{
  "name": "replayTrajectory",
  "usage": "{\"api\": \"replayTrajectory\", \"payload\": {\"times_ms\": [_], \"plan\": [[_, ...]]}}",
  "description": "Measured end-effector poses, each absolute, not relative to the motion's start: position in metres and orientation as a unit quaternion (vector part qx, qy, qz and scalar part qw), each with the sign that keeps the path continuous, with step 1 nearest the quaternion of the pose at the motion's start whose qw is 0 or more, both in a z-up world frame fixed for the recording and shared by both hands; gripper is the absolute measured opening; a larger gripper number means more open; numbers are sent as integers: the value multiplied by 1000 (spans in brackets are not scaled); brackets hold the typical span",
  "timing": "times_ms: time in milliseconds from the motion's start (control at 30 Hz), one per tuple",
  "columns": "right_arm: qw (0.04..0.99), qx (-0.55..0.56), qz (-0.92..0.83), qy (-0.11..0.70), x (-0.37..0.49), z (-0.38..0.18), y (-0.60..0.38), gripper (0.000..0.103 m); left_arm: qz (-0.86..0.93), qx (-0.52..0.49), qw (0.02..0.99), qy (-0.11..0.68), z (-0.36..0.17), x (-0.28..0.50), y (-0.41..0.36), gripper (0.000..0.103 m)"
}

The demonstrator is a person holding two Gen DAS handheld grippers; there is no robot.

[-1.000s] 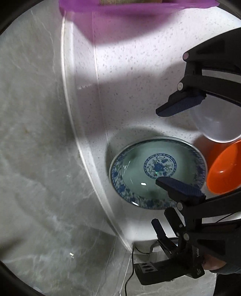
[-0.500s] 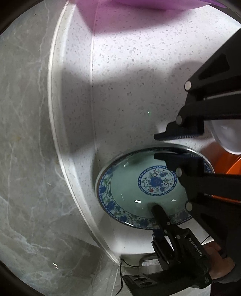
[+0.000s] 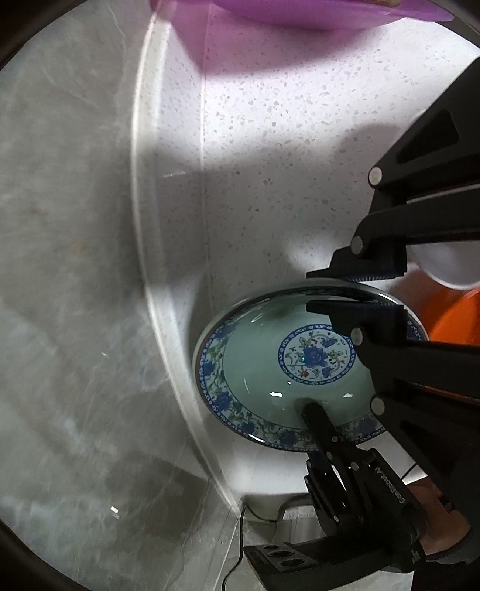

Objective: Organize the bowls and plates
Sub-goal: 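Carry the blue-and-white bowl with both tools and set it on the counter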

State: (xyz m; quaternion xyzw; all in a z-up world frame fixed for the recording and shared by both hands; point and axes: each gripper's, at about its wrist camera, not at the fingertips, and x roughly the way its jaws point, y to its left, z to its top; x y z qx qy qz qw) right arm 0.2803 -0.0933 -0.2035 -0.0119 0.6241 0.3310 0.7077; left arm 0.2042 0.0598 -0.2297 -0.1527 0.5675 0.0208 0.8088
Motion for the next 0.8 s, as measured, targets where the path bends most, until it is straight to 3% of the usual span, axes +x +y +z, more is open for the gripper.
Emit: {"api": "replayTrajectory", "payload": {"times_ms": [467, 800], "plan": [[761, 17, 332, 558, 180, -108, -215, 11, -54, -121, 843, 522, -147, 112, -41, 14], [769, 57, 288, 568, 93, -131, -308, 11, -100, -87, 828, 546, -180, 27, -148, 15]]}}
